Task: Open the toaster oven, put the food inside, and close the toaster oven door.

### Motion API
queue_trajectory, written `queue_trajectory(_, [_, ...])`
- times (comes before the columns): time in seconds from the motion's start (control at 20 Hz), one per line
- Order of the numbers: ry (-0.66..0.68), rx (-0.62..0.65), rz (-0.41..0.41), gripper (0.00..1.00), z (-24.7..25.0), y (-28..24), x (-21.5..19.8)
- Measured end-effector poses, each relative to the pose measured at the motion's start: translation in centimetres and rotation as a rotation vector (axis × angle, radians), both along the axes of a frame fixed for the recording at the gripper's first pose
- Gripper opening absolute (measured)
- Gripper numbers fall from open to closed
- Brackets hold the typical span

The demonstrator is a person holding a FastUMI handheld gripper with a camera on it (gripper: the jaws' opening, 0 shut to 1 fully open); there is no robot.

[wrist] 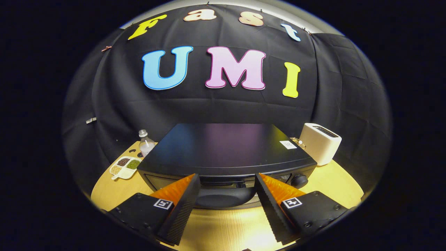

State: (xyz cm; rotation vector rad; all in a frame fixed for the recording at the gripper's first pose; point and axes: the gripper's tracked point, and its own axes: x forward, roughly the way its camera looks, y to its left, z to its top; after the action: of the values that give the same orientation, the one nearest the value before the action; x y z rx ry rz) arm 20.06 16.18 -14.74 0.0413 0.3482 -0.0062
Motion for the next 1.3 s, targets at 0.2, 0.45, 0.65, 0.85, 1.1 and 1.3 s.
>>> queue_trajectory(0.2, [0.002,-0.001,0.004,0.98,-0.2,0.0,-1.2])
queue_trajectory(0.45, [0.013,0.006,0.016,0.98,-1.4,-0.1,-4.2])
queue_trajectory(0.65, [0.07,0.021,0.052,0.97,-4.0,-0.1,-7.5])
queue_trajectory(0.85, [0.149,0.025,0.081,0.97,-7.2,-0.3,-10.6])
queue_trajectory(1.1, [0.253,0.061,0.113,0.98,-12.5,-0.1,-13.2])
queue_trajectory(1.3, [0.257,0.043,0.134,0.98,-13.7,-0.8,-14.6])
